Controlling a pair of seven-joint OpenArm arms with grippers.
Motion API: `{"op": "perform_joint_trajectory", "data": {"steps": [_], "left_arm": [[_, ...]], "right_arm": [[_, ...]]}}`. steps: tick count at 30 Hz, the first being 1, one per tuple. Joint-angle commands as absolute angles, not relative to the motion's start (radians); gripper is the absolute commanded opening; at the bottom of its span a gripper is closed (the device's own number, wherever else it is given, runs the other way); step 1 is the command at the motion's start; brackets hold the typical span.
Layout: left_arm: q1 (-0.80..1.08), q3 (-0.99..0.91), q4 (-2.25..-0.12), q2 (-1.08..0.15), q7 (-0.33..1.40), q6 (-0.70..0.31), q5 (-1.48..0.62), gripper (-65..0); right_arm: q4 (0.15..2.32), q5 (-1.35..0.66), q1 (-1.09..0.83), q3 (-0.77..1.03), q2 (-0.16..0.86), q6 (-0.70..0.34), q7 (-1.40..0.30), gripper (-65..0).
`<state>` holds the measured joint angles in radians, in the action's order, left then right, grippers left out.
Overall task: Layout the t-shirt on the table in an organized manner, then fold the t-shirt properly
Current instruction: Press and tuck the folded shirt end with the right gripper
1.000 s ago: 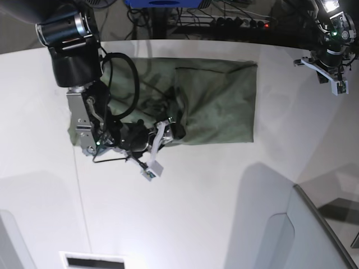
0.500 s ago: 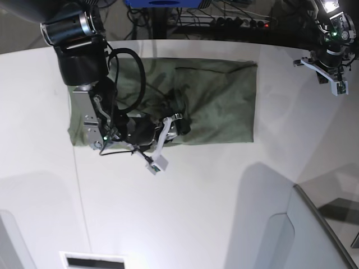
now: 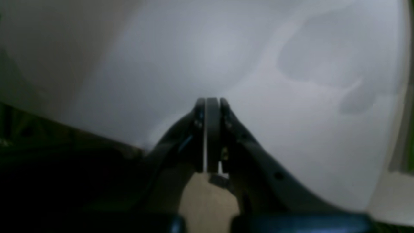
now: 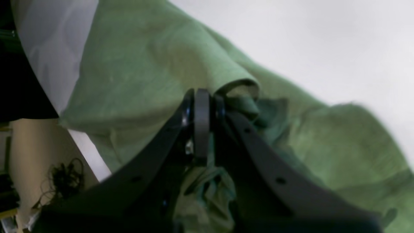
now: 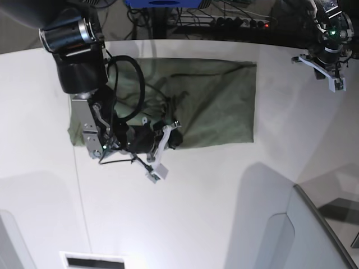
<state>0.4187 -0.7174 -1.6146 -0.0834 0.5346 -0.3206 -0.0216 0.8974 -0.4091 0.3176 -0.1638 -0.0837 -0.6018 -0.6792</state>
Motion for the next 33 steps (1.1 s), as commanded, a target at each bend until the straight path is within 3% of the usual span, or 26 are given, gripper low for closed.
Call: {"op": "perform_joint_trajectory", "data": {"steps": [1, 4, 8, 10, 16, 19, 33], "left_arm": [[0.421, -0.723, -1.627, -0.096, 0.515, -0.314, -0.022, -65.0], [0.421, -0.723, -1.618, -0.096, 0.515, -0.314, -0.022, -65.0], [0.421, -0.723, -1.618, -0.097, 0.515, -0.314, -0.022, -65.0], [0.421, -0.725, -1.618, -0.101, 0.515, -0.314, -0.022, -65.0], [0.418, -0.725, -1.621, -0.111, 0.515, -0.314, -0.022, -65.0], [0.403, -0.725, -1.62, -0.124, 0.515, -0.314, -0.022, -65.0], [0.361, -0.725, -1.627, -0.154, 0.515, -0.314, -0.022, -65.0]], "right_arm": [[0.895, -0.423, 0.34, -0.163, -0.088, -0.59, -0.664, -64.1], [0.881, -0.427, 0.338, -0.163, -0.088, -0.535, -0.665, -58.5], [0.888, -0.427, 0.329, -0.163, -0.088, -0.521, -0.676, -32.3], [0.932, -0.429, 0.314, -0.163, -0.087, -0.521, -0.71, -23.3], [1.4, -0.424, 0.062, -0.07, -0.076, -0.521, -0.915, -26.7], [1.517, -0.423, -0.044, -0.065, -0.073, -0.521, -0.931, -26.7], [1.34, -0.426, -0.082, -0.065, -0.077, -0.519, -0.868, -27.0]]}}
